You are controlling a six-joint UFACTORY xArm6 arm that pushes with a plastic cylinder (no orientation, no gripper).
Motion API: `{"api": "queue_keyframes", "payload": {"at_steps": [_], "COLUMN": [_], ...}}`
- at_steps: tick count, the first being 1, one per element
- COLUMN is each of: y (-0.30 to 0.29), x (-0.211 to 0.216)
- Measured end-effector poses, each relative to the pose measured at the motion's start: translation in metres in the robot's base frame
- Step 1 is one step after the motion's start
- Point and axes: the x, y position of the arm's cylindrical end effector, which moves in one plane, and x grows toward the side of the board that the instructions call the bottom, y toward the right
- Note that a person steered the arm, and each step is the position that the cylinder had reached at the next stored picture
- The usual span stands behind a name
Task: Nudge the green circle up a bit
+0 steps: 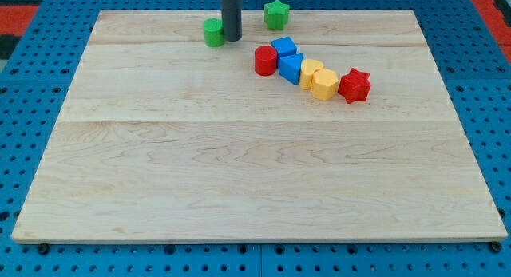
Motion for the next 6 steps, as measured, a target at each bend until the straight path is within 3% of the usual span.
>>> {"api": "queue_keyframes", "payload": {"at_steps": [2,5,6], "y": [-0.047,-0.081,-0.06], "x": [0.052,0.028,0.027]}}
